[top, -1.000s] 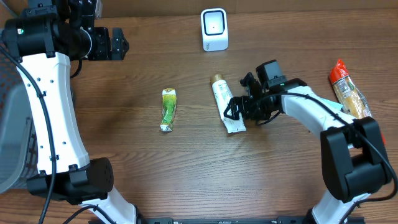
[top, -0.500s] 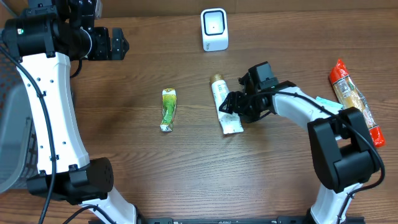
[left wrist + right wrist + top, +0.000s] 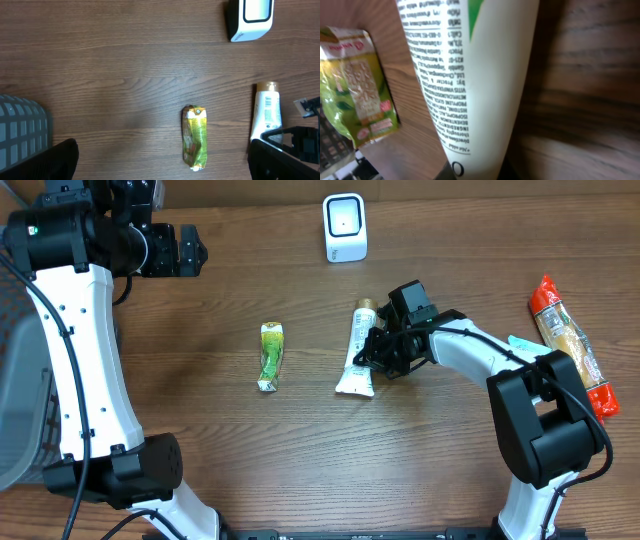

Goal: Scan the item barcode
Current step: 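Lift the white tube and hold it in front of the scanner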

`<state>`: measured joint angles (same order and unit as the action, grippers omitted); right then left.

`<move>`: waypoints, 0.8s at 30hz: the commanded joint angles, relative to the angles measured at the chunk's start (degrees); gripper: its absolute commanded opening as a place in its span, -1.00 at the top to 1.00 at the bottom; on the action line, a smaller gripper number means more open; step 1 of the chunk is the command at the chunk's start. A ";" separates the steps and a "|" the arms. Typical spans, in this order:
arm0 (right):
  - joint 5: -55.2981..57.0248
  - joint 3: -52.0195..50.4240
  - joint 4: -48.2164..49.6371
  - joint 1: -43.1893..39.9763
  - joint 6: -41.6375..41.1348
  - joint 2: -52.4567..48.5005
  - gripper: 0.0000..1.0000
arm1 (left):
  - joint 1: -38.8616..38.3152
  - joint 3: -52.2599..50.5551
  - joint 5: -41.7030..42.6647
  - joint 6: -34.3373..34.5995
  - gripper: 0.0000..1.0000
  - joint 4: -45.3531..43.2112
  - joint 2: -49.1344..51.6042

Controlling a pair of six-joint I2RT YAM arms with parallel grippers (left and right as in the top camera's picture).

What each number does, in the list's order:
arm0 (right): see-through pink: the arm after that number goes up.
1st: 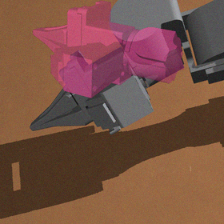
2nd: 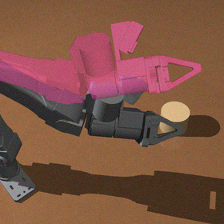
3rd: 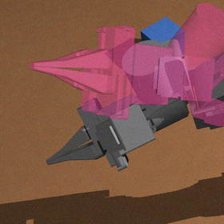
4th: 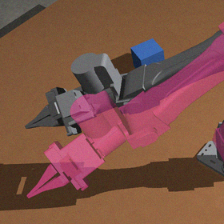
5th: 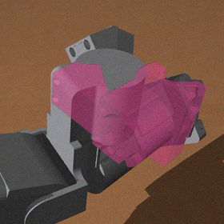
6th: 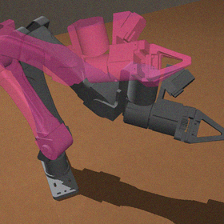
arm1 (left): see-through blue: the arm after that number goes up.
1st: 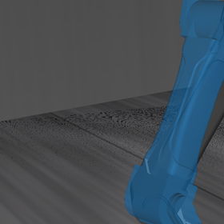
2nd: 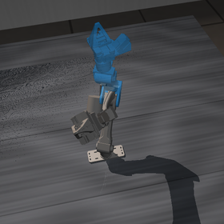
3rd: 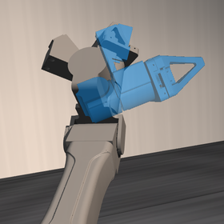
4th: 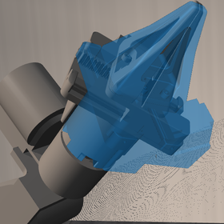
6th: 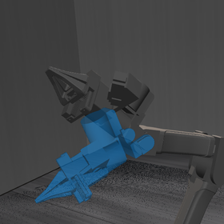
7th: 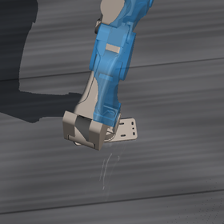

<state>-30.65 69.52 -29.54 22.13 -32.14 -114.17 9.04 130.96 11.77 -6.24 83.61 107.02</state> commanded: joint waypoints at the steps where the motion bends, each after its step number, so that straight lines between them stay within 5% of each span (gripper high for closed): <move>1: 4.42 3.28 -5.05 -0.76 6.03 1.44 0.93 | -0.11 0.35 0.04 -1.07 -0.99 0.02 -0.52; 12: 28.76 41.05 -40.50 -0.94 16.70 5.09 0.93 | -0.07 0.35 0.04 -1.07 -0.99 0.02 -0.52; 17: 32.15 51.71 -41.92 -0.83 20.57 5.09 0.93 | -0.07 0.35 0.07 -1.07 -0.99 0.02 -0.52; 24: 29.33 52.76 -38.03 -0.02 22.64 4.92 0.92 | -0.07 0.35 0.04 -1.07 -0.99 0.02 -0.52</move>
<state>0.05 120.97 -68.93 21.47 -11.53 -110.17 9.04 130.96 11.77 -6.24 83.64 107.02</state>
